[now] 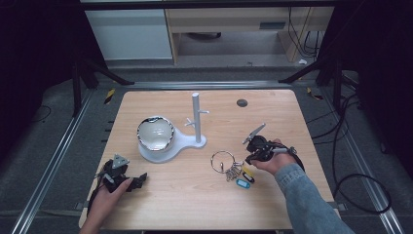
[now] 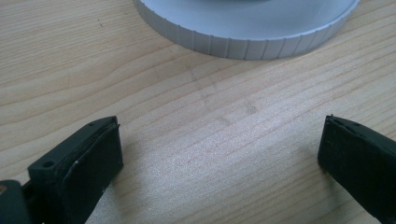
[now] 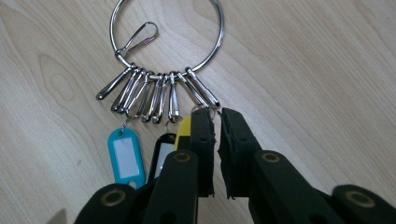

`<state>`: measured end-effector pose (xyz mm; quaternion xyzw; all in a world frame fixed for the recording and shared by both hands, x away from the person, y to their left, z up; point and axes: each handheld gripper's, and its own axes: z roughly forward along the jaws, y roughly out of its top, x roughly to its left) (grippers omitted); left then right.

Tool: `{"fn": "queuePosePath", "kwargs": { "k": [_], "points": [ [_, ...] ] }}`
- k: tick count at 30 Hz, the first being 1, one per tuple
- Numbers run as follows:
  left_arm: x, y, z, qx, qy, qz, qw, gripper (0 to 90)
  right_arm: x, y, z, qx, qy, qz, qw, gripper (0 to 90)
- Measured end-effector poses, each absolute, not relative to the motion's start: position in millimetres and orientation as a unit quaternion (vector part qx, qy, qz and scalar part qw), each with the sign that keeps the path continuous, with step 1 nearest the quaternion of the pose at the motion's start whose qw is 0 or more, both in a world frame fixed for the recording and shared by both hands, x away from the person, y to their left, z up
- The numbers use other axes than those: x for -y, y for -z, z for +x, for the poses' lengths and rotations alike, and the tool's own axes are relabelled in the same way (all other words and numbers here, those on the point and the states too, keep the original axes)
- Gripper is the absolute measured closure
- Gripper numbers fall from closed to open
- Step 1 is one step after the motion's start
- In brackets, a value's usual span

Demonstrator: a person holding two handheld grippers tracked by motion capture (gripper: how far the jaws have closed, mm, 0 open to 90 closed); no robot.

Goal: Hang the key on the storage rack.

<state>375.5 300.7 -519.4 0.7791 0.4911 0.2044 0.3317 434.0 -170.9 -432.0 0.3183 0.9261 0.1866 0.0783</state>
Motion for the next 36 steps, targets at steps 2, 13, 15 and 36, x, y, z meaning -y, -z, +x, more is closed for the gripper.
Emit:
{"fn": "queuePosePath", "kwargs": {
  "k": [2,13,15,36],
  "points": [
    [-301,519,375,-0.491,-0.204,0.779,0.331,0.0,168,433,435,-0.928,-0.184,0.315,0.076,86.0],
    [-301,519,376,-0.491,-0.204,0.779,0.332,0.0,148,445,434,-0.941,-0.166,0.288,0.057,89.2],
    [-301,519,376,-0.491,-0.204,0.779,0.332,0.0,146,447,434,-0.942,-0.165,0.287,0.055,89.0],
    [-301,519,376,-0.491,-0.204,0.779,0.332,0.0,131,466,440,-0.954,-0.123,0.271,0.042,85.7]
  ]
}}
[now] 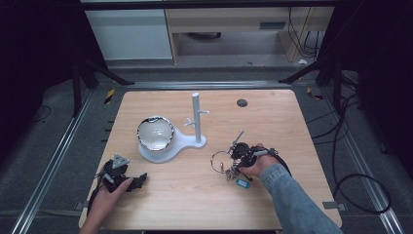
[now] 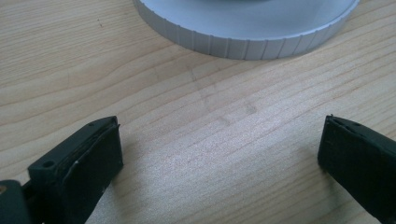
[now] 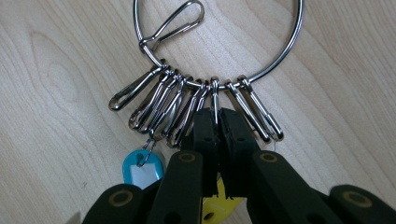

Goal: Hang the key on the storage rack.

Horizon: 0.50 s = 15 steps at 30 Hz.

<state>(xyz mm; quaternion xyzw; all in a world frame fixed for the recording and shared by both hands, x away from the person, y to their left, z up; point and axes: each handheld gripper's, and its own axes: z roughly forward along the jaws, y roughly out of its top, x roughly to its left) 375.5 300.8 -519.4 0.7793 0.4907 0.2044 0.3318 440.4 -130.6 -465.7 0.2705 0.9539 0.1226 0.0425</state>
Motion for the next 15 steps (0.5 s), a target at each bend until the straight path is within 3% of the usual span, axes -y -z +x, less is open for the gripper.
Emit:
{"fn": "queuePosePath", "kwargs": {
  "k": [15],
  "points": [
    [-300.8,519.4,375.5,-0.491,-0.204,0.779,0.332,0.0,122.4,464.1,447.7,-0.959,-0.092,0.267,0.029,86.8]
  ]
}}
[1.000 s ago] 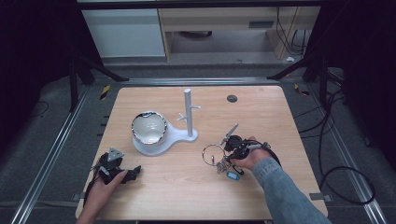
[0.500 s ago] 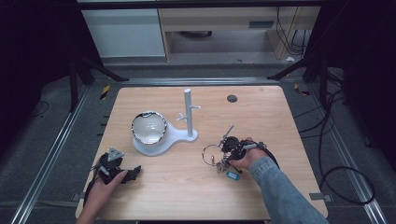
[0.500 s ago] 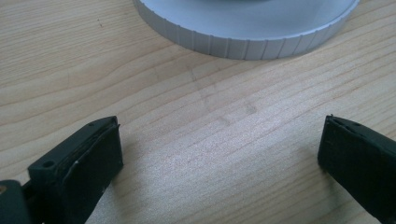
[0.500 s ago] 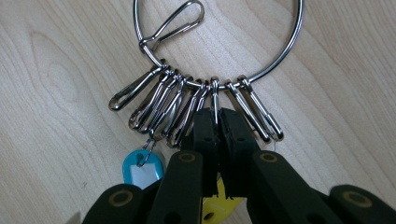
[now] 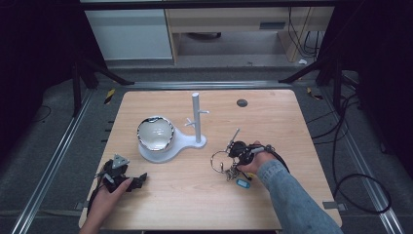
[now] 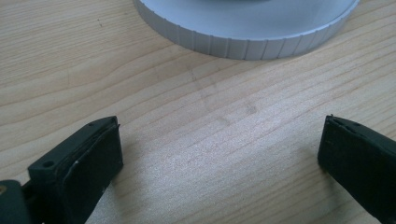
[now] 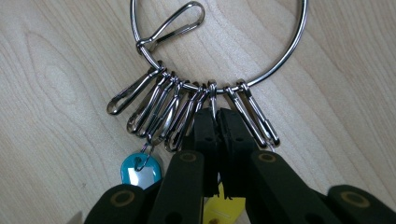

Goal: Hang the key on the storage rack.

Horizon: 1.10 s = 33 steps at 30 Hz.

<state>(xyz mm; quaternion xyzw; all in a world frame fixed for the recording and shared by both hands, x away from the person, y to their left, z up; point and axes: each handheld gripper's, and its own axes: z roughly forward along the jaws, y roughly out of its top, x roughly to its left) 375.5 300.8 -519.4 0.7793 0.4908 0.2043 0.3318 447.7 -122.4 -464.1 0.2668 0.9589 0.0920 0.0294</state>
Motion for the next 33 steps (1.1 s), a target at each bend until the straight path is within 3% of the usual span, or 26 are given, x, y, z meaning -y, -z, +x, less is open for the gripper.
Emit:
{"fn": "queuePosePath", "kwargs": {
  "k": [12,33],
  "points": [
    [-301,519,376,-0.491,-0.204,0.779,0.332,0.0,119,449,448,-0.963,-0.085,0.254,0.03,88.3],
    [-301,519,375,-0.491,-0.204,0.779,0.332,0.0,119,387,451,-0.965,-0.108,0.233,0.057,88.5]
  ]
}}
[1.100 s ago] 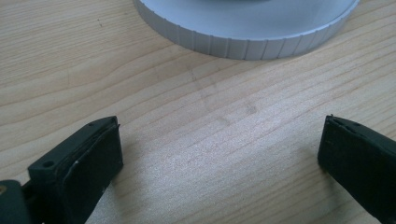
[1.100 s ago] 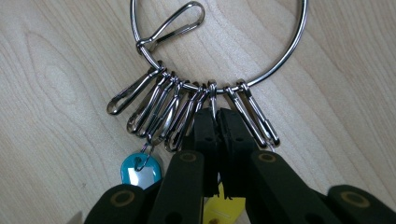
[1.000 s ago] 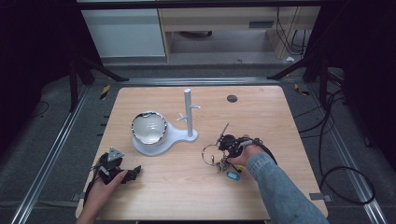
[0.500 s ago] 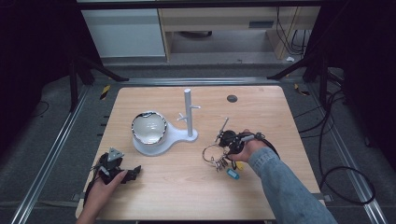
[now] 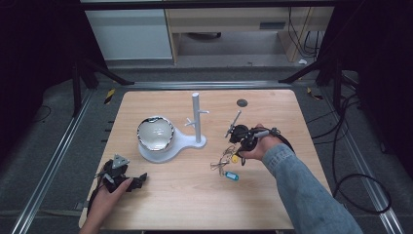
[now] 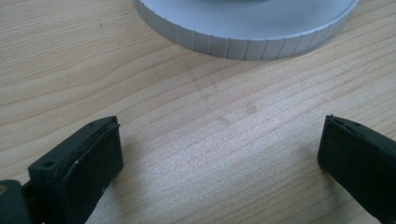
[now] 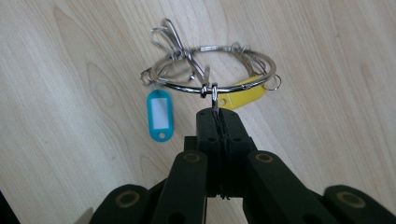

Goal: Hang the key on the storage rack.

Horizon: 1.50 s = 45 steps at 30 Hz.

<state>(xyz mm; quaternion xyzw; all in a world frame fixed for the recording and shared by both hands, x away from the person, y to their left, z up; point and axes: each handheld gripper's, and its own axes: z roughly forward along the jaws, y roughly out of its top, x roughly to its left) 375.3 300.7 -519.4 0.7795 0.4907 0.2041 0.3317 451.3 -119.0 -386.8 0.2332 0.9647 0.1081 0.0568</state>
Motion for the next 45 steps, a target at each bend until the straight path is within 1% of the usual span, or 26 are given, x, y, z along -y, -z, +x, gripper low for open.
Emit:
{"fn": "queuePosePath", "kwargs": {
  "k": [11,19,25,28,32,45],
  "points": [
    [-301,519,375,-0.491,-0.204,0.779,0.332,0.0,109,362,457,-0.969,-0.103,0.216,0.069,88.5],
    [-301,519,375,-0.49,-0.205,0.78,0.331,0.0,104,359,458,-0.971,-0.091,0.211,0.072,88.6],
    [-300,519,375,-0.491,-0.205,0.779,0.332,0.0,103,354,460,-0.971,-0.091,0.21,0.065,88.6],
    [-300,519,375,-0.49,-0.205,0.779,0.332,0.0,102,345,462,-0.972,-0.09,0.206,0.06,88.6],
    [-300,519,375,-0.49,-0.205,0.779,0.332,0.0,100,332,463,-0.973,-0.093,0.201,0.068,88.6],
    [-300,519,375,-0.491,-0.205,0.779,0.332,0.0,96,308,468,-0.972,-0.098,0.198,0.08,88.6]
  ]
}}
